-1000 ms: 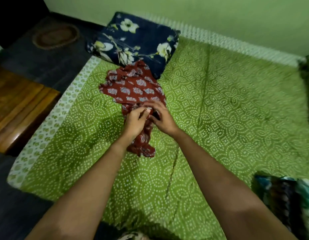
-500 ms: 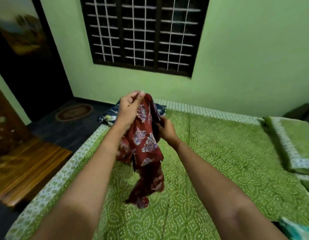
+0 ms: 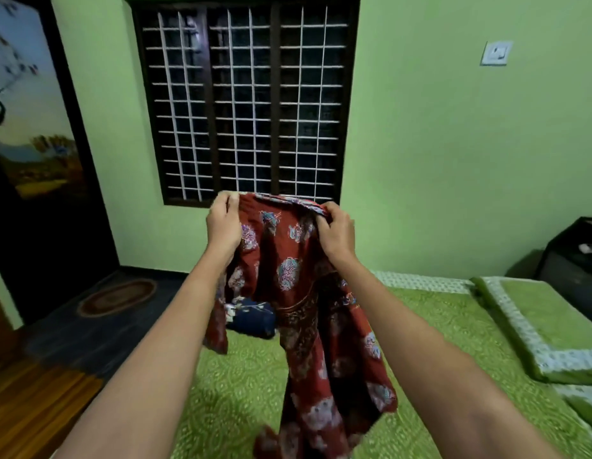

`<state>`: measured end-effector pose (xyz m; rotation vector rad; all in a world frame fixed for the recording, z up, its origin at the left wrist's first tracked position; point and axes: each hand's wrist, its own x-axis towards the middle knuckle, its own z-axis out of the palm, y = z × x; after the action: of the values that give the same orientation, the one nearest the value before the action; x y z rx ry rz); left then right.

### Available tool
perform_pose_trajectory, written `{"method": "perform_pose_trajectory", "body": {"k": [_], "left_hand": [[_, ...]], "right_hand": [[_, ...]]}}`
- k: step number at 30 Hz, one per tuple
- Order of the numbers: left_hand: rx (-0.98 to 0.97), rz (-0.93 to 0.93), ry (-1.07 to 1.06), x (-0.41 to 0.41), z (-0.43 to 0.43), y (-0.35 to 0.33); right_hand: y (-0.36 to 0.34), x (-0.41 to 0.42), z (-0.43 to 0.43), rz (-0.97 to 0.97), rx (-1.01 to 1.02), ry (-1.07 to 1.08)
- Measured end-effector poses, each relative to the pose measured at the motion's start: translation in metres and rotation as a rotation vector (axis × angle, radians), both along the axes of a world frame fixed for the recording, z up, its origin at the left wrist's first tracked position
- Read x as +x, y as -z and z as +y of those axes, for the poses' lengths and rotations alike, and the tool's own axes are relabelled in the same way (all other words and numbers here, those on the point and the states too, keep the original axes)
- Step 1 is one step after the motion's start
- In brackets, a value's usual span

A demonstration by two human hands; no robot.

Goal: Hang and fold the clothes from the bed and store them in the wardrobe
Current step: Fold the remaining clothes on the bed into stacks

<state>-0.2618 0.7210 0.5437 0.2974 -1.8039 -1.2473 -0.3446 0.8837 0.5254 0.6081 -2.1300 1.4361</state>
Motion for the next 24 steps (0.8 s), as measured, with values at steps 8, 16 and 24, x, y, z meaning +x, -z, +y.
{"method": "perform_pose_trajectory", "body": {"k": [8,16,24], "left_hand": [[-0.063,0.186,0.086,-0.019,0.014,-0.028],[-0.141,-0.032,0.099,-0.036,0.02,-0.007],[-0.028,-0.198,0.157,-0.03,0.026,0.027]], "right_hand": [[-0.029,0.009,0.031,-0.302,0.325,-0.498],[-0.017,0.003,0.047,-0.872,0.243,-0.835],[-0.017,-0.009,0.029,-0.977,-0.38,-0.721]]}}
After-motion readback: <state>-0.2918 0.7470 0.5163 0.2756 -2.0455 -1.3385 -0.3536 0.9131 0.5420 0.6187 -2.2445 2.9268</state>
